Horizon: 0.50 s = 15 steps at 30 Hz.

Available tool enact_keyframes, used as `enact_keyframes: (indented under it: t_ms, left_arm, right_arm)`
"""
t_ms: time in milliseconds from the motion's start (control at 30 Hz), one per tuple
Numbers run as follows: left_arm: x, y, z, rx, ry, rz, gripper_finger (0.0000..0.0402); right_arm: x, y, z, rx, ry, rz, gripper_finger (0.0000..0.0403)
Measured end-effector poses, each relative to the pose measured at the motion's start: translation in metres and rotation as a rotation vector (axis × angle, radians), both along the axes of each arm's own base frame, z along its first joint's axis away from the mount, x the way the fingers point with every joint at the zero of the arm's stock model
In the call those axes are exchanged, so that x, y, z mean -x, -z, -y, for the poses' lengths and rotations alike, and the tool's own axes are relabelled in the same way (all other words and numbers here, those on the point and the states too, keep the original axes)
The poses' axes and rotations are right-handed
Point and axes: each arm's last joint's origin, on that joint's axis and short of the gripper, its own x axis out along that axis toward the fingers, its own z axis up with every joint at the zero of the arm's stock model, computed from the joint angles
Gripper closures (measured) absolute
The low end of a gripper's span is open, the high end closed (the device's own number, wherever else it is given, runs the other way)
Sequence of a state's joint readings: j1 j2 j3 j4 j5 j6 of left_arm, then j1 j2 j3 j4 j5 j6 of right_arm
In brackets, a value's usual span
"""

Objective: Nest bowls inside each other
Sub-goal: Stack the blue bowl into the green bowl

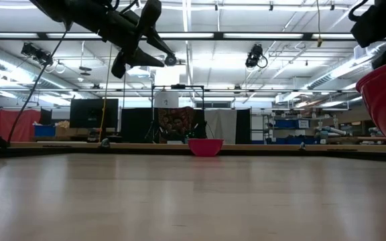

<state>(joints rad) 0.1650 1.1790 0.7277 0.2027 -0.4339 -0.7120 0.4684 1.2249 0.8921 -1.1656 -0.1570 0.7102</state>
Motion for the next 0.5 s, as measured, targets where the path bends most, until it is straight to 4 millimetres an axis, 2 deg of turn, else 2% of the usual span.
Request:
enact_keyframes:
  t_ms: [233, 367, 500]
  left_arm:
    - [0.0, 0.001, 0.0, 0.024, -0.006, 0.002, 0.0223]
    - [0.0, 0.001, 0.0, 0.019, -0.003, -0.002, 0.0223]
    - [0.0, 0.002, 0.0, 0.021, 0.004, -0.007, 0.0223]
  right_arm:
    - [-0.002, 0.004, -0.003, -0.042, 0.016, -0.078, 0.0182]
    - [0.002, -0.011, 0.0, -0.047, 0.068, -0.109, 0.0148]
    - [0.01, -0.032, 0.008, 0.087, 0.116, -0.096, 0.0138]
